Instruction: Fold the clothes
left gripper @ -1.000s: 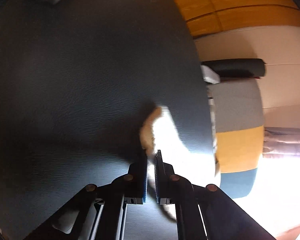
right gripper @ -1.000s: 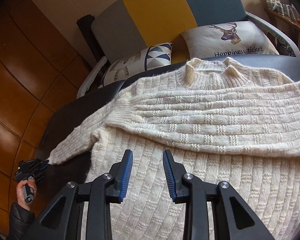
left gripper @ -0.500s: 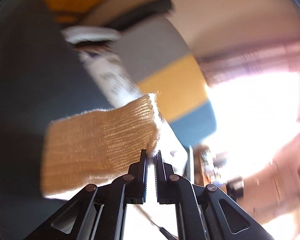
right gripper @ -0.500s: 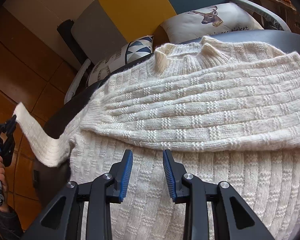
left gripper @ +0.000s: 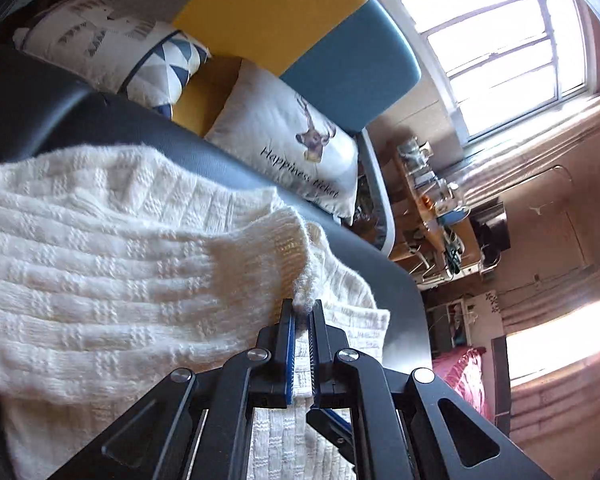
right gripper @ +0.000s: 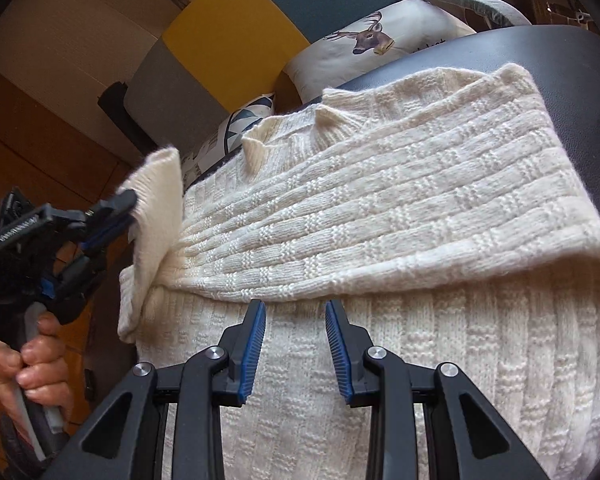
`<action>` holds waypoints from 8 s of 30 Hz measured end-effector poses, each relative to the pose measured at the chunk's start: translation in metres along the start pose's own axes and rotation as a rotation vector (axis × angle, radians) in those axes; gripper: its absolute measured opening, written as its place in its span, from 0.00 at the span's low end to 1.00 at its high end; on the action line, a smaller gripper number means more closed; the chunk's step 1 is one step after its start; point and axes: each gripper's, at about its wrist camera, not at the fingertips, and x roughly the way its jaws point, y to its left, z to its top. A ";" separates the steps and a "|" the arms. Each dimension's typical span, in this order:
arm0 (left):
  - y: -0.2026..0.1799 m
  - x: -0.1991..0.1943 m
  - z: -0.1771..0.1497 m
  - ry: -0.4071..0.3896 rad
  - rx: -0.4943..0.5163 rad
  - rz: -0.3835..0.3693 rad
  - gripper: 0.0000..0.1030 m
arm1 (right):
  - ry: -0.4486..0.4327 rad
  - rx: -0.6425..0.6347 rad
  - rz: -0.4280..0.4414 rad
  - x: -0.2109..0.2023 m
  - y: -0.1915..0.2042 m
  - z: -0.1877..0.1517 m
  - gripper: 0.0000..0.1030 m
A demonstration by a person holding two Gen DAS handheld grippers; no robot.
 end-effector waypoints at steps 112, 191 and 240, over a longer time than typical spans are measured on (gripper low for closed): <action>0.183 -0.079 -0.074 -0.242 -0.683 -0.327 0.52 | -0.215 0.298 -0.036 -0.027 -0.092 0.031 0.12; 0.161 -0.034 0.052 -0.062 -0.057 -0.045 0.54 | -0.066 -0.306 -0.434 0.017 0.021 0.064 0.25; 0.069 0.007 0.032 -0.082 0.557 0.450 0.17 | -0.081 -0.274 -0.438 0.029 -0.015 0.038 0.22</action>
